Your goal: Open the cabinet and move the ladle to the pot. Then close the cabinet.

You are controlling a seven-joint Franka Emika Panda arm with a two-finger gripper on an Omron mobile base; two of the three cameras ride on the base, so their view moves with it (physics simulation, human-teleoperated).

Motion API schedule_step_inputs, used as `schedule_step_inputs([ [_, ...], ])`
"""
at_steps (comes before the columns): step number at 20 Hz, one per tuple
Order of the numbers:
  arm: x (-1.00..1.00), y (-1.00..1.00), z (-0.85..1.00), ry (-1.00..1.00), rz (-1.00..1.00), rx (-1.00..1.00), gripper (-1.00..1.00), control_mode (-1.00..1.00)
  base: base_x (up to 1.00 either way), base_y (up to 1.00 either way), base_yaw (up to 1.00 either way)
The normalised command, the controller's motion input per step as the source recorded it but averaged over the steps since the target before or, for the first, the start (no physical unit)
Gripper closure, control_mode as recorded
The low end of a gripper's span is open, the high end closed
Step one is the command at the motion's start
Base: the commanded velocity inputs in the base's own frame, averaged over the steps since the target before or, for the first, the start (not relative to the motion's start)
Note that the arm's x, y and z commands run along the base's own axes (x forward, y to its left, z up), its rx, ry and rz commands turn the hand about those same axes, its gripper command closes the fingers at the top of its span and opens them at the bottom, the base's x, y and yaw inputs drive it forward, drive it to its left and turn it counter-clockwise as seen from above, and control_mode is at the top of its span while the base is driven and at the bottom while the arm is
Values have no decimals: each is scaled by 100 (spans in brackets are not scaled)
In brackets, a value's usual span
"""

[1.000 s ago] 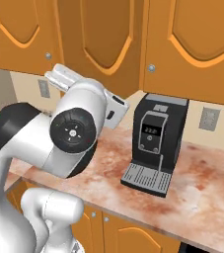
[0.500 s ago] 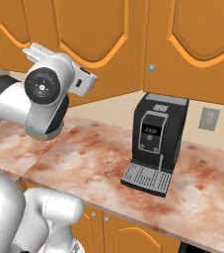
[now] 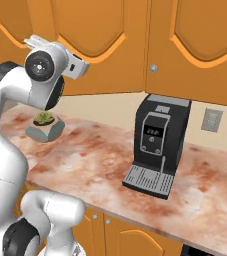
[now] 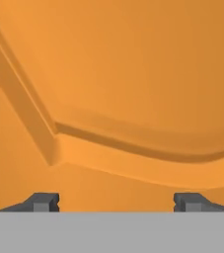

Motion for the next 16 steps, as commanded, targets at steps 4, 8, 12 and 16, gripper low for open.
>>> schedule_step_inputs([
  [4, 100, 12, 22, 5, -3, -1, -100, -100, 0, 0, 0],
  [8, 100, 3, 27, 5, -5, 0, -100, -100, 0, 0, 0],
  [12, 100, 0, 28, 1, -12, -2, -100, -100, 0, 0, 0],
  [16, 100, 0, 15, 3, -17, -3, -100, -100, 0, 0, 0],
])
